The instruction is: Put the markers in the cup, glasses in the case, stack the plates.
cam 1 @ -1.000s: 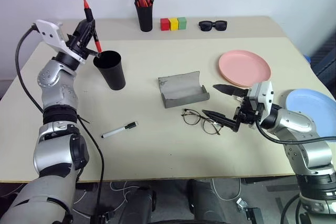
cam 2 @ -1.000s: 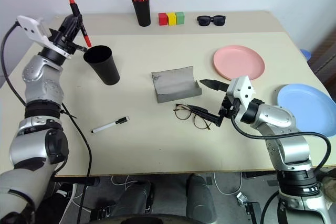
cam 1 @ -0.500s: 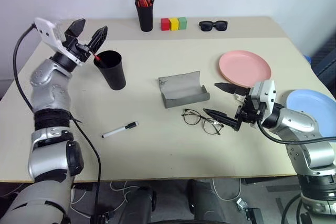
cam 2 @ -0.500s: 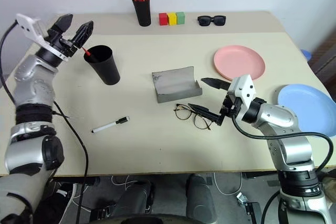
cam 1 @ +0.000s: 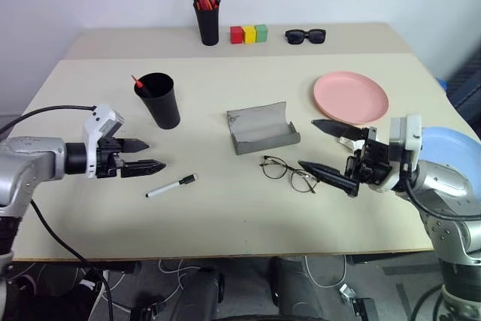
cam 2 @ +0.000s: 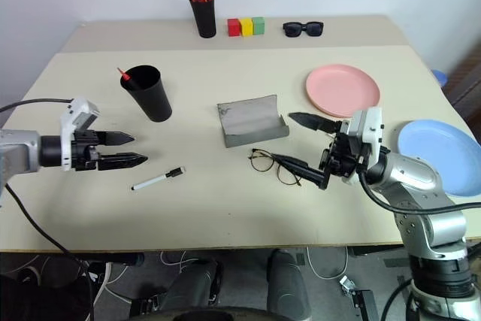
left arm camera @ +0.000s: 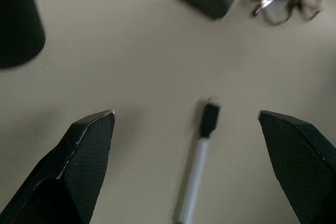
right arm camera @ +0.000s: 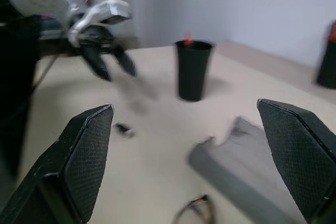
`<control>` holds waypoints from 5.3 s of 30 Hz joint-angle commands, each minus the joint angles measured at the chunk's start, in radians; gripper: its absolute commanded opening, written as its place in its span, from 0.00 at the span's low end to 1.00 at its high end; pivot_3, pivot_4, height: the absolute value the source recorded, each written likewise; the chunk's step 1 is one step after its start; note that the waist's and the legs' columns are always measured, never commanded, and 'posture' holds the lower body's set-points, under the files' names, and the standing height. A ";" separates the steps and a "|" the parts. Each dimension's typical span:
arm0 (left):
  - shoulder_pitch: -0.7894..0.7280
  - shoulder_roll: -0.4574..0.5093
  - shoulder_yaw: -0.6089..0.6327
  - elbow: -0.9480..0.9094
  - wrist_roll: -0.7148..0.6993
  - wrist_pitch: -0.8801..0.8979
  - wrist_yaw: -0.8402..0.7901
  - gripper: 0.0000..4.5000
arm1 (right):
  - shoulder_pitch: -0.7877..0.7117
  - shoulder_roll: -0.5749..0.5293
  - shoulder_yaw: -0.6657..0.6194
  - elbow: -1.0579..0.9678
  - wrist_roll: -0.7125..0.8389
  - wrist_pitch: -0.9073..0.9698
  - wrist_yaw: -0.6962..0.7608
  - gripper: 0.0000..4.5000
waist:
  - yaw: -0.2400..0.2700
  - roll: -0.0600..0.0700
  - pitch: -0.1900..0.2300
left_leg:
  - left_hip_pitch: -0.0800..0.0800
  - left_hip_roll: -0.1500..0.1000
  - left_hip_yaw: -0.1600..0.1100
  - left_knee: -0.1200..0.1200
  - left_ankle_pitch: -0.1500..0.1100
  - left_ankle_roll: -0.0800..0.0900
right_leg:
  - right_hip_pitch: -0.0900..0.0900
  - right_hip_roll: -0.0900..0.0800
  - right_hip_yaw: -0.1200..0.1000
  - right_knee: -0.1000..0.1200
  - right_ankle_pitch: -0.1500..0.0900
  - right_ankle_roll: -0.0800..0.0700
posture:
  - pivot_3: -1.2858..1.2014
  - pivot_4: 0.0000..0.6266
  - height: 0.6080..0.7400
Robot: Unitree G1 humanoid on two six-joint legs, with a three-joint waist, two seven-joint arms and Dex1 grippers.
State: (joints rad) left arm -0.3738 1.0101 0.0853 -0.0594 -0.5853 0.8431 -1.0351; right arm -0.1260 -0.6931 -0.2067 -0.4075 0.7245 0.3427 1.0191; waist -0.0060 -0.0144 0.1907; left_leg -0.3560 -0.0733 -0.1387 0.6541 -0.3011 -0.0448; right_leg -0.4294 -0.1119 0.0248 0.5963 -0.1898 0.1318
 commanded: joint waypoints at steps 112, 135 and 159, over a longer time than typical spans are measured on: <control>-0.518 -0.696 -0.323 0.665 0.459 -0.664 -0.104 0.02 | 0.018 0.008 0.002 0.072 -0.172 -0.132 -0.084 1.00 | -0.008 -0.001 -0.001 | -0.001 -0.002 0.002 0.009 -0.003 0.004 | 0.003 -0.001 0.000 0.000 0.002 0.003 | 0.52 0.24 1.00; -0.503 -0.476 -0.322 0.893 0.514 -1.146 -0.548 0.02 | 0.012 -0.004 0.006 0.079 -0.174 -0.125 -0.060 1.00 | -0.004 -0.001 -0.001 | -0.002 -0.002 0.002 0.009 -0.003 0.005 | 0.002 -0.001 0.000 0.000 0.002 0.003 | 0.52 0.24 1.00; -0.304 -0.328 -0.102 0.271 0.136 -0.462 -0.506 0.96 | -0.148 -0.084 0.204 -0.056 -0.306 0.416 -0.372 1.00 | -0.014 0.000 0.000 | -0.003 -0.001 0.001 0.009 -0.003 0.006 | 0.000 -0.001 0.000 0.002 0.002 0.003 | 0.52 0.24 1.00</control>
State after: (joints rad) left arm -0.7028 0.6561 -0.0524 0.2892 -0.3865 0.2982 -1.5384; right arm -0.2545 -0.7685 0.0013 -0.4115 0.4184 0.7203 0.6672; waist -0.0197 -0.0145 0.1903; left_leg -0.3589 -0.0742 -0.1376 0.6633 -0.3047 -0.0390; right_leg -0.4297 -0.1124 0.0246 0.5980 -0.1881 0.1347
